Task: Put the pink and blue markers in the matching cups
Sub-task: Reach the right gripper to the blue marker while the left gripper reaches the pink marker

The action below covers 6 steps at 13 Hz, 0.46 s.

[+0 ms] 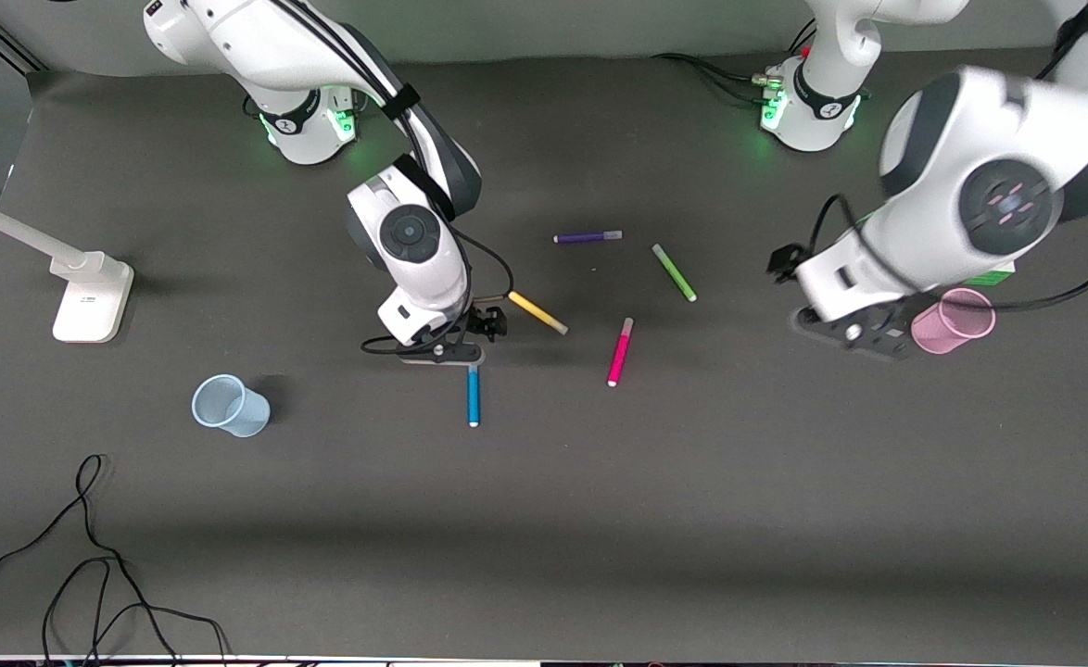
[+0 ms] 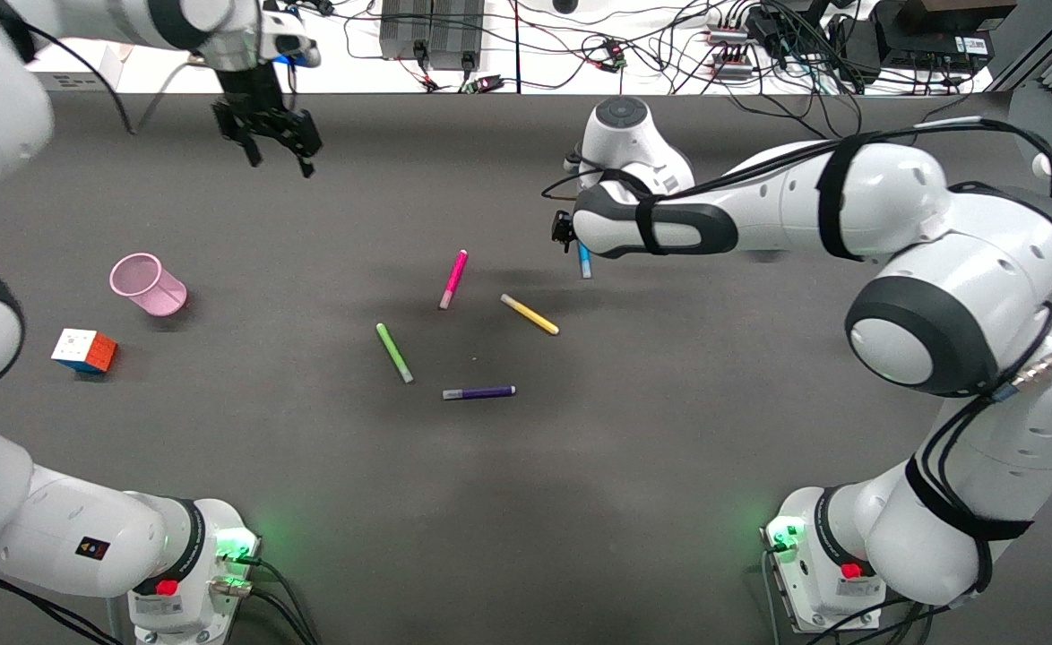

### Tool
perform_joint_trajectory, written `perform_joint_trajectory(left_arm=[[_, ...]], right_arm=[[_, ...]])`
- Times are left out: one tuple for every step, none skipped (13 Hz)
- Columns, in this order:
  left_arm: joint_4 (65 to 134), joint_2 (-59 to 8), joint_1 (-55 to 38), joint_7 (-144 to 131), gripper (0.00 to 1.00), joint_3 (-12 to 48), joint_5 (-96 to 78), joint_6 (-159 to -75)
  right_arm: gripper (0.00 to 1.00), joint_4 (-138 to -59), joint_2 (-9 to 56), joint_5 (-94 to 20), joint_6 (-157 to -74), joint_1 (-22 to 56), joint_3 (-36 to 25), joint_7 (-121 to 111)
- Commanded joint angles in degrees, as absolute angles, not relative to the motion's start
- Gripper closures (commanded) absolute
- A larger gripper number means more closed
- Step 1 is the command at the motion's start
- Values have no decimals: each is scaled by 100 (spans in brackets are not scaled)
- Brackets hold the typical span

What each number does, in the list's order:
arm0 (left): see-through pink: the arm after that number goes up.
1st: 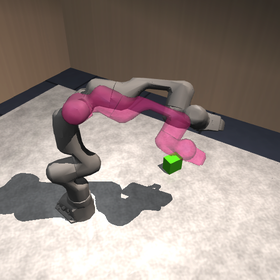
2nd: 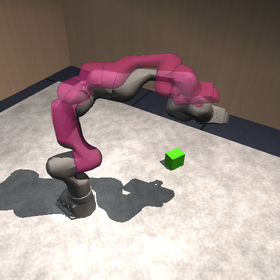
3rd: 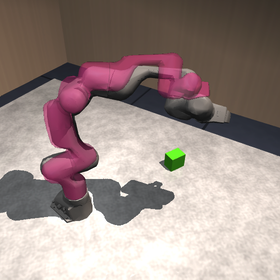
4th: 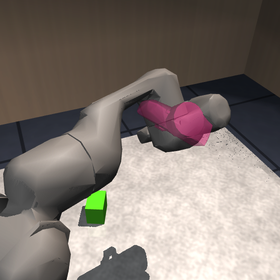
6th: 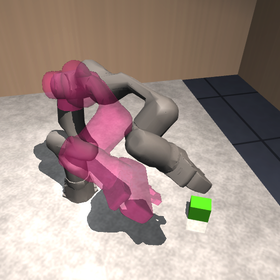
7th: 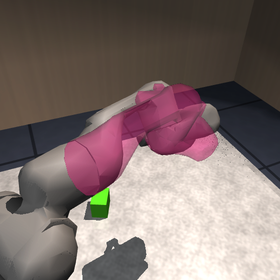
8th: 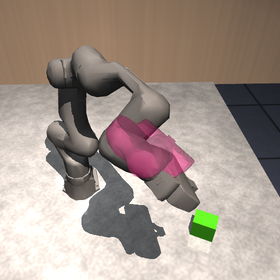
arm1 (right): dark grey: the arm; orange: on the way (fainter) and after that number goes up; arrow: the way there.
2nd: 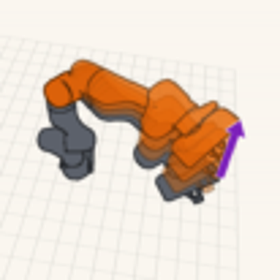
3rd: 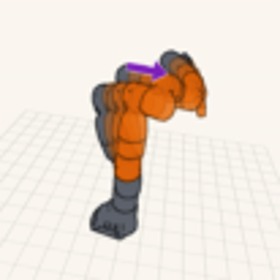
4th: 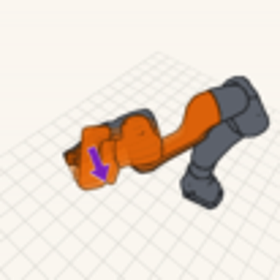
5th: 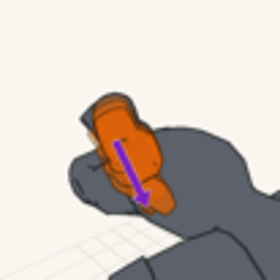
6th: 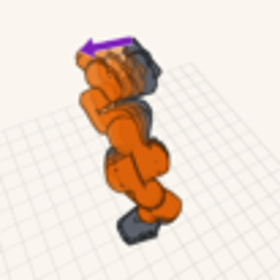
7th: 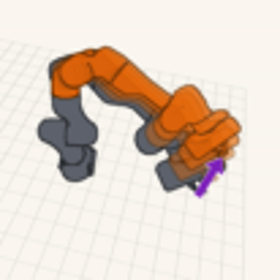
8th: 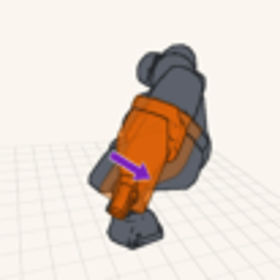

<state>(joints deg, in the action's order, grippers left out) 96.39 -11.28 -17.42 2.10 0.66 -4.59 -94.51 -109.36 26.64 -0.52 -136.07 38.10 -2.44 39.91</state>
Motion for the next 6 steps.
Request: perform_joint_trajectory(left_arm=[[9834,-1362,-2047,123,2,35,-510,-10026],[9974,-1449,-2065,123,2,35,-518,-10315],[10141,-1537,-2118,123,2,35,-527,-10632],[10299,-1642,-2188,123,1,35,-527,-10957],[10370,-1783,-2302,106,1,35,-527,-11143],[10380,-1915,-2398,97,2,35,-527,-11266]], right_arm=[[0,-10854,2979,-53,-13965,3850,-290,4052],[0,-10863,3093,-53,-14053,3841,-307,4052],[0,-10863,3216,-53,-14210,3841,-316,4052],[0,-10863,3356,-53,-14369,3823,-316,4060],[0,-10863,3479,-53,-14518,3832,-316,4061],[0,-10863,3559,-53,-14641,3806,-316,4061]])
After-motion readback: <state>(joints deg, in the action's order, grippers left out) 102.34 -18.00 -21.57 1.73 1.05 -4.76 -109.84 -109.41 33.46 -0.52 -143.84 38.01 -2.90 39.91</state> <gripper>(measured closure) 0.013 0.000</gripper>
